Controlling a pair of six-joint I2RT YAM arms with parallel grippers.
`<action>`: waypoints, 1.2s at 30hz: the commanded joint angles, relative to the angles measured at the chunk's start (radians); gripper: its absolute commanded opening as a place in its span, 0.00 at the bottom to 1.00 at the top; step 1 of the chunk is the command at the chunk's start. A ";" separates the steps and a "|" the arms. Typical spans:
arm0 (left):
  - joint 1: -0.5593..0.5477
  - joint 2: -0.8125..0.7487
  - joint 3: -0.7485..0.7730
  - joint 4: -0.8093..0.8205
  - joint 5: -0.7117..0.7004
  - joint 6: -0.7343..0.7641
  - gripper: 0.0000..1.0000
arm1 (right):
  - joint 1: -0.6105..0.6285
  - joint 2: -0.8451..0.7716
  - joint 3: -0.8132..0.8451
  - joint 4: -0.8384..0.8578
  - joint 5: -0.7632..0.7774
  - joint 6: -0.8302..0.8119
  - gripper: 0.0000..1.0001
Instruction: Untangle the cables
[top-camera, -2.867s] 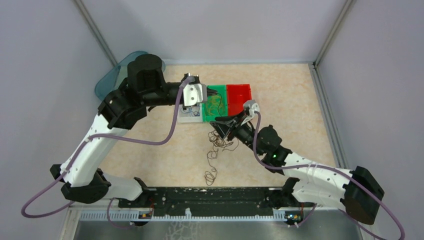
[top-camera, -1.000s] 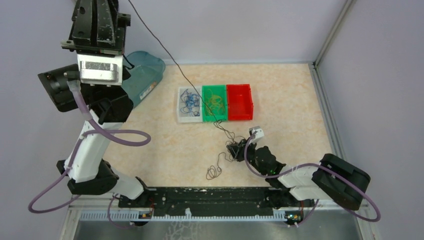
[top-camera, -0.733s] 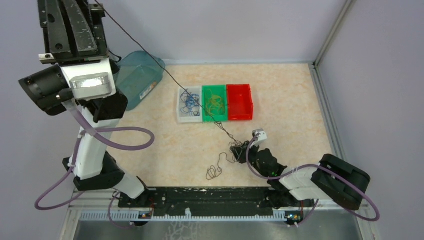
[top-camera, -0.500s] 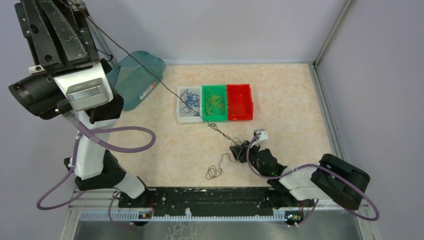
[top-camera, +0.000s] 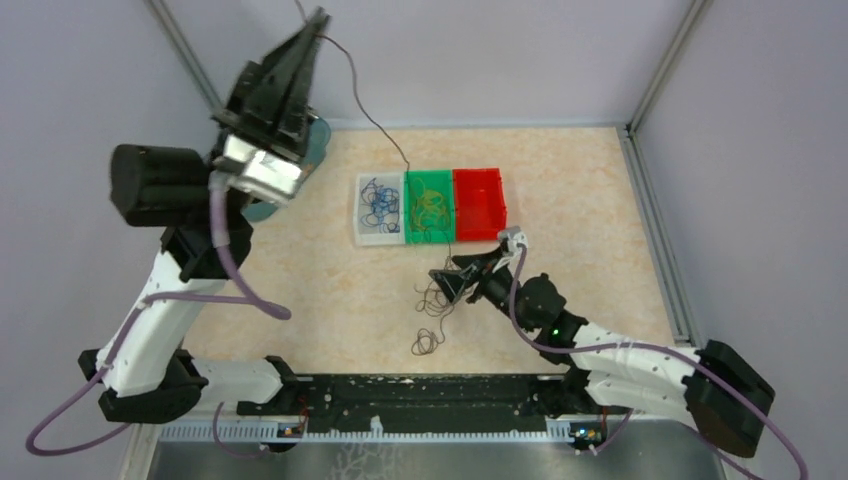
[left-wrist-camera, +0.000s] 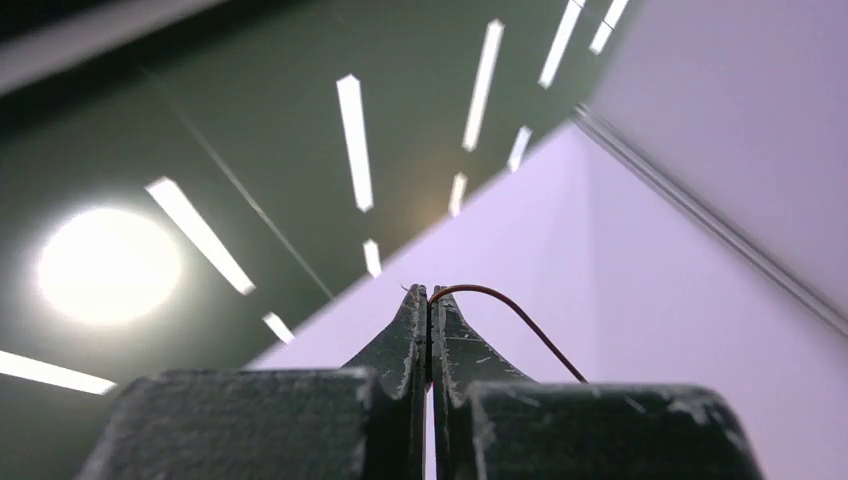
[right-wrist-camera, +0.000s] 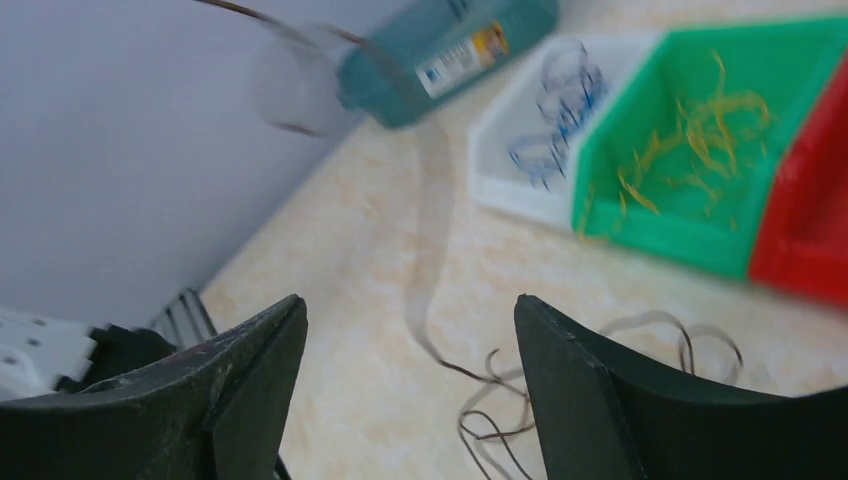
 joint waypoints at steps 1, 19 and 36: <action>-0.004 -0.009 -0.119 -0.160 -0.058 -0.119 0.00 | -0.007 -0.127 0.167 -0.123 -0.128 -0.109 0.77; -0.003 0.068 0.095 -0.103 -0.038 -0.047 0.00 | -0.008 -0.001 0.233 -0.205 -0.105 -0.166 0.73; -0.003 0.117 0.313 -0.068 0.003 0.058 0.00 | 0.015 0.440 0.331 0.108 -0.132 -0.086 0.66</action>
